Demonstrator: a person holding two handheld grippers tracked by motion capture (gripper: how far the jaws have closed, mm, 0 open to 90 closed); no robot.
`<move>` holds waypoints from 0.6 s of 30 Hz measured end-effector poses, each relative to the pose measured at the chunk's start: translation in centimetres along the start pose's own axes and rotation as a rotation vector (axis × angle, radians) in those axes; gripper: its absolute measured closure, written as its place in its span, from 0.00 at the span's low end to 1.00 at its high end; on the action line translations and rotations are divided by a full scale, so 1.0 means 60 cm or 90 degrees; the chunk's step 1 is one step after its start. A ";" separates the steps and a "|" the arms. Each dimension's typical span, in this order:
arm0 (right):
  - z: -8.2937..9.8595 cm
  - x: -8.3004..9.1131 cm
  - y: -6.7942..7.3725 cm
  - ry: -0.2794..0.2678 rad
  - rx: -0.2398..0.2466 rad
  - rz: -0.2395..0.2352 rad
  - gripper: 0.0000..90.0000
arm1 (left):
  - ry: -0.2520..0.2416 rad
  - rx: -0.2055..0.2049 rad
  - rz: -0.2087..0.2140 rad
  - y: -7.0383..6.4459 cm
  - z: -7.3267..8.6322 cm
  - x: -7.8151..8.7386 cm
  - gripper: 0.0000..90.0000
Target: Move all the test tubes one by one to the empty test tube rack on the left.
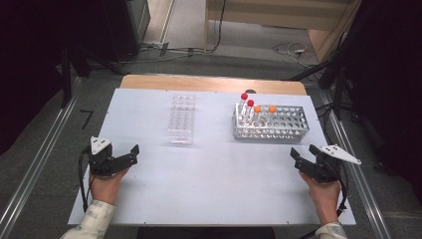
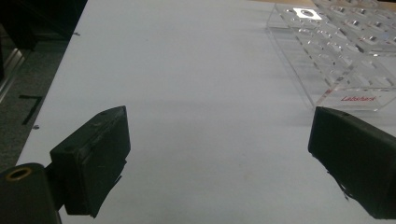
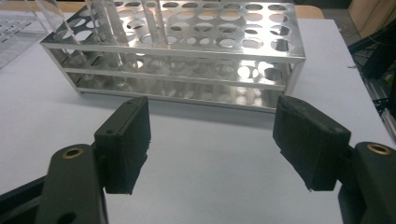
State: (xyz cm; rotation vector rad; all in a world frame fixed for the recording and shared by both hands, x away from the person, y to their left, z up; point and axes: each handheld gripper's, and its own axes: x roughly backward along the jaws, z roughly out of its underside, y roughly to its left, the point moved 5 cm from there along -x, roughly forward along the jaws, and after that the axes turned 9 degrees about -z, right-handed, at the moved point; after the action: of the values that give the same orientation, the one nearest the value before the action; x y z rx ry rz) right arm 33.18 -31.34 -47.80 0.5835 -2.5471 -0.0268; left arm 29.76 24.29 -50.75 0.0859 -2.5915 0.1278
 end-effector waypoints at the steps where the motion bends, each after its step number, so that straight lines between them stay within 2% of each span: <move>1: -0.002 -0.004 0.005 0.001 0.002 -0.005 0.29 | 0.000 -0.001 0.001 0.000 0.000 0.000 0.07; 9: -0.016 -0.020 0.025 -0.005 0.013 -0.020 0.30 | 0.001 -0.008 0.005 -0.005 0.000 -0.001 0.07; 18: -0.042 -0.061 0.057 -0.008 0.036 -0.050 0.37 | 0.002 -0.016 0.006 -0.010 0.001 -0.002 0.07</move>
State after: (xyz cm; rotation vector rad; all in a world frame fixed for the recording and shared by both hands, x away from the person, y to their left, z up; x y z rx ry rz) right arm 35.90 -26.52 -46.95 0.7081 -2.5436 0.0142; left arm 29.89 23.71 -50.83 0.0632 -2.5903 0.0980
